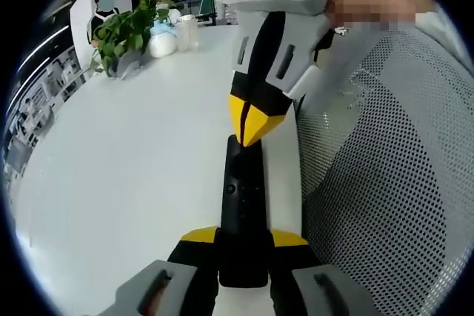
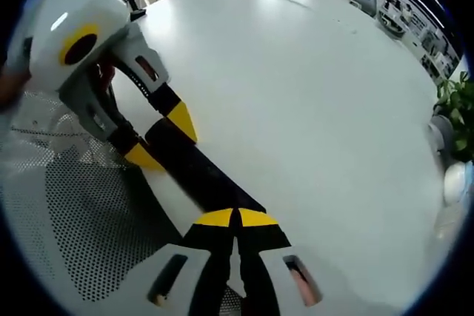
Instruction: Press the specified remote control buttons in sequence, fully releasing each button before pressing the next.
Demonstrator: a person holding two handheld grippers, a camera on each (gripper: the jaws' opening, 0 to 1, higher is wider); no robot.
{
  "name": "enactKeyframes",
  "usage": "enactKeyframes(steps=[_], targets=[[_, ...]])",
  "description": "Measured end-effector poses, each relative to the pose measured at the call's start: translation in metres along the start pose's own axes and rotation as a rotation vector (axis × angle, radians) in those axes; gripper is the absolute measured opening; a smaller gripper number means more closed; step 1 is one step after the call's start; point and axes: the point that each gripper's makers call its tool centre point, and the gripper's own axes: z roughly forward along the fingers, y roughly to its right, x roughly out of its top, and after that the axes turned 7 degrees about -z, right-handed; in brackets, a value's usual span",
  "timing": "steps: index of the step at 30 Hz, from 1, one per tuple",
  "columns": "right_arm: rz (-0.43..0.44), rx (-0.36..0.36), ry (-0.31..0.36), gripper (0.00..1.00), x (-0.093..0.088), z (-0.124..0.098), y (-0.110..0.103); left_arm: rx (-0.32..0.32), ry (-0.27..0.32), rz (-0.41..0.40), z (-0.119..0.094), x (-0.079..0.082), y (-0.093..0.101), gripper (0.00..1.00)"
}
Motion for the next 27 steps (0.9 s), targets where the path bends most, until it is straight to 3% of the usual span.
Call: enactKeyframes(steps=[4,22,27], targets=[[-0.032,0.0,-0.006,0.0,0.0001,0.0024,-0.0019,-0.001,0.003,-0.003,-0.0001,0.0,-0.0001,0.24],[0.04,0.023,0.017,0.0,-0.0015,0.0019,-0.0012,-0.005,0.013,-0.007,0.0003,0.0002,-0.0002,0.25],[-0.02,0.017,0.019,0.0,-0.0019,0.0016,-0.0025,0.0,0.018,-0.025,0.0005,0.0008,-0.0005,0.25]])
